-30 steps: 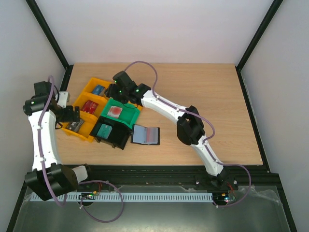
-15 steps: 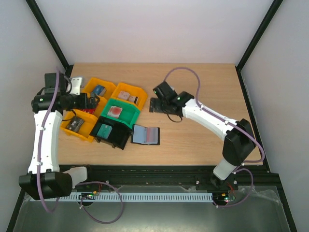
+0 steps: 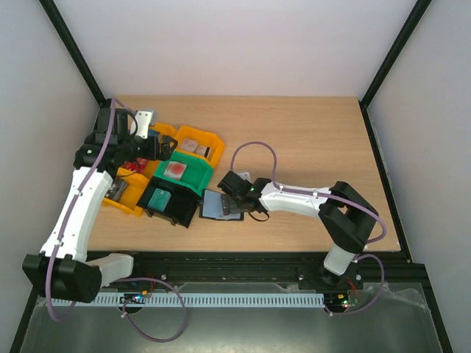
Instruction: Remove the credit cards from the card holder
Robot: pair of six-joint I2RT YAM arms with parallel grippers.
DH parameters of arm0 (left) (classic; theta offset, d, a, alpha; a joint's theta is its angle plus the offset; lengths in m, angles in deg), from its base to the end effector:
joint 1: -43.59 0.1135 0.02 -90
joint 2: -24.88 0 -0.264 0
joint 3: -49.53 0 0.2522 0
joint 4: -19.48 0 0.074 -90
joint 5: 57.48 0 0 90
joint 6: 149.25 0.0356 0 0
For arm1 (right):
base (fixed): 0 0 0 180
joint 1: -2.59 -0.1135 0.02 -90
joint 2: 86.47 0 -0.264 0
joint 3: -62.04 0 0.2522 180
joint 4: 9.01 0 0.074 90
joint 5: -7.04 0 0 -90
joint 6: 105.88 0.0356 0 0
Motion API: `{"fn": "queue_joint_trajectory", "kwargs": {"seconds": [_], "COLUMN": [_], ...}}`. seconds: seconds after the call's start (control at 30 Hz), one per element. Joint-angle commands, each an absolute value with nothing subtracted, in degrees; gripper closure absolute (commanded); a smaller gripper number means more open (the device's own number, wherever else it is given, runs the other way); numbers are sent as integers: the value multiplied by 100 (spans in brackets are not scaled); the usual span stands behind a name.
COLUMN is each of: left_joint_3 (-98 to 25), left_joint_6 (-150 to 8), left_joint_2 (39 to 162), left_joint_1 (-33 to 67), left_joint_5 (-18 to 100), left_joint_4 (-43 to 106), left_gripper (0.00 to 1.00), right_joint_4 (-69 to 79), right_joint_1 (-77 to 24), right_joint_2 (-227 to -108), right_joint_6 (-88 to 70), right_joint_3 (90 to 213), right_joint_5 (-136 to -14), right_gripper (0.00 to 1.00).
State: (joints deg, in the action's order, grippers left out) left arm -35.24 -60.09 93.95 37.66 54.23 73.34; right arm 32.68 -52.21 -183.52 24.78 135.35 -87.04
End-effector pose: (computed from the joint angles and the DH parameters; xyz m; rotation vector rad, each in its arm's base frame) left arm 0.2500 -0.0392 0.3622 0.3046 2.2041 -0.4877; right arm 0.1916 0.2672 0.1744 -0.3203 2.7579 0.3809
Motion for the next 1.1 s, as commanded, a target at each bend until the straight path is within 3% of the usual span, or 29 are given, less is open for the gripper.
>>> {"fn": "queue_joint_trajectory", "kwargs": {"seconds": [0.0,0.23,0.57,0.77,1.07], "left_joint_3": [-3780,-3557,-2902,-2847,-3405], "left_joint_6": [-6196,-6279,-6899,-7071,-7542], "left_joint_2": [9072,8831,8761,9275,11031], "left_joint_1": [3787,3823,3713,2643,882], "left_joint_5": [5123,5292,6310,6495,5948], "left_joint_4": [6969,6894,6494,6496,6519], "left_gripper": [1,1,1,2,5], "right_joint_4": [2937,2421,3147,3152,3093], "right_joint_1": [-5427,-5485,-5005,-4368,-3411], "right_joint_2": [-18700,-19315,-19094,-18195,-16832], "right_joint_6": [2432,2637,2384,1817,1735], "right_joint_3": [13956,13730,13165,12758,12694], "right_joint_5": [-9199,-8621,-9446,-8917,-8149], "right_gripper": [1,1,2,1,1]}}
